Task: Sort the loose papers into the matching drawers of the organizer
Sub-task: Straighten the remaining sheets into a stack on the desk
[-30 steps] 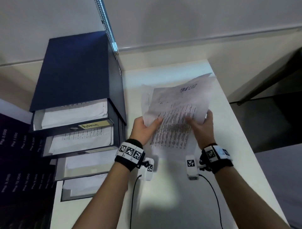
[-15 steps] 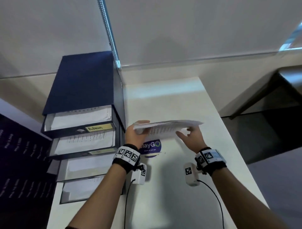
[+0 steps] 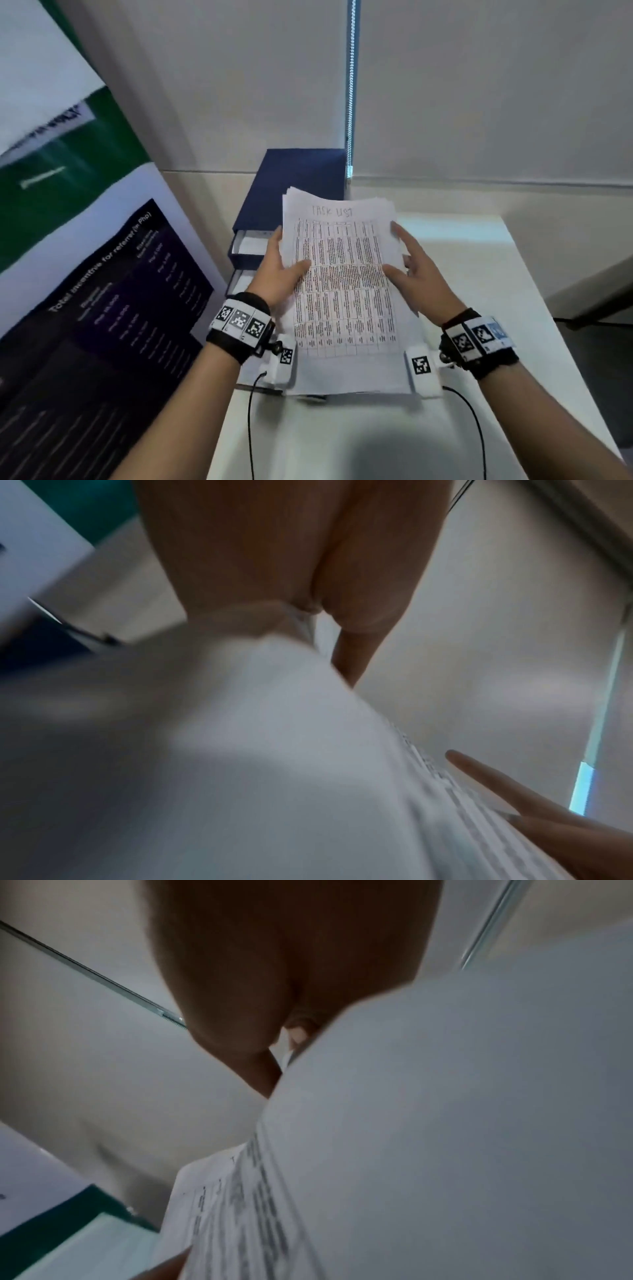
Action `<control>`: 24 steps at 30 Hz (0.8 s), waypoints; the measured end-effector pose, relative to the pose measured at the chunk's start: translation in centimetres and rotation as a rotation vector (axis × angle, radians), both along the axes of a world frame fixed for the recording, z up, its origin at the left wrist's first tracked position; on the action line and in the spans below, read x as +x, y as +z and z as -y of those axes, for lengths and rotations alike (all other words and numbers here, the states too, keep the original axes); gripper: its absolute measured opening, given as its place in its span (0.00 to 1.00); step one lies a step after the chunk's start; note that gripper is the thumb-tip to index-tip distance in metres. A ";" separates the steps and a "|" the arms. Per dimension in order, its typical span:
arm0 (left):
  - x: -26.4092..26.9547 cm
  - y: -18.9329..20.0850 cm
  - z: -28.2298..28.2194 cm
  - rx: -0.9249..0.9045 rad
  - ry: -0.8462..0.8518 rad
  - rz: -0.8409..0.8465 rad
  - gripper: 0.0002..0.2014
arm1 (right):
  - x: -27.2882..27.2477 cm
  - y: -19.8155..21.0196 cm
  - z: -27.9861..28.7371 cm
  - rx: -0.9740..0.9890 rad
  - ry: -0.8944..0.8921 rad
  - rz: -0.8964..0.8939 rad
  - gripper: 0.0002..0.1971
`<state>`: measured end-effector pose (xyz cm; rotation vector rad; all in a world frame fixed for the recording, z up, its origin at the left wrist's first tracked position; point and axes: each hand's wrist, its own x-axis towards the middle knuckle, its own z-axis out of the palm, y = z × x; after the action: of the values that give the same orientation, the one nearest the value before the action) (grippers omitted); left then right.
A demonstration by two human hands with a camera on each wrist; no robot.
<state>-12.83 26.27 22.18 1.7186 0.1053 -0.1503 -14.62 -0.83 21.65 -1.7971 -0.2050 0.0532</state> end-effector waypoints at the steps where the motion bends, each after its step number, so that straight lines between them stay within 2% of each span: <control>1: -0.7 0.2 -1.8 0.030 0.014 -0.015 0.37 | 0.1 -0.2 -1.6 -0.059 0.041 0.013 0.28; 3: -2.4 0.0 -5.4 0.096 0.022 -0.061 0.35 | 0.0 -1.3 -4.7 -0.100 0.107 -0.039 0.21; 7: -7.0 -0.7 -11.0 0.155 0.040 -0.147 0.31 | -2.4 -4.1 -10.1 -0.108 0.193 -0.192 0.19; 12: -10.4 -2.4 -16.0 0.293 -0.057 -0.221 0.23 | -7.2 -8.7 -14.2 0.142 0.228 -0.578 0.19; 15: -11.6 -3.8 -16.9 0.292 -0.092 -0.300 0.17 | -8.7 -10.6 -15.2 0.198 0.212 -0.623 0.18; 17: -11.9 -4.5 -17.0 0.254 -0.103 -0.317 0.14 | -8.7 -10.5 -15.1 0.229 0.187 -0.638 0.18; 19: -11.7 -5.4 -17.2 0.204 -0.091 -0.316 0.16 | -8.4 -10.0 -14.6 0.273 0.163 -0.701 0.17; 22: -11.7 -6.3 -16.7 0.181 -0.027 -0.307 0.30 | -8.4 -9.9 -13.7 0.242 0.166 -0.837 0.17; 24: -12.0 -7.1 -16.2 0.197 -0.024 -0.300 0.32 | -8.5 -10.5 -13.3 0.203 0.140 -0.883 0.17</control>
<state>-24.87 42.43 15.09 1.8844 0.3306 -0.4270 -23.12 12.48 11.14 -1.4081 0.2901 0.8719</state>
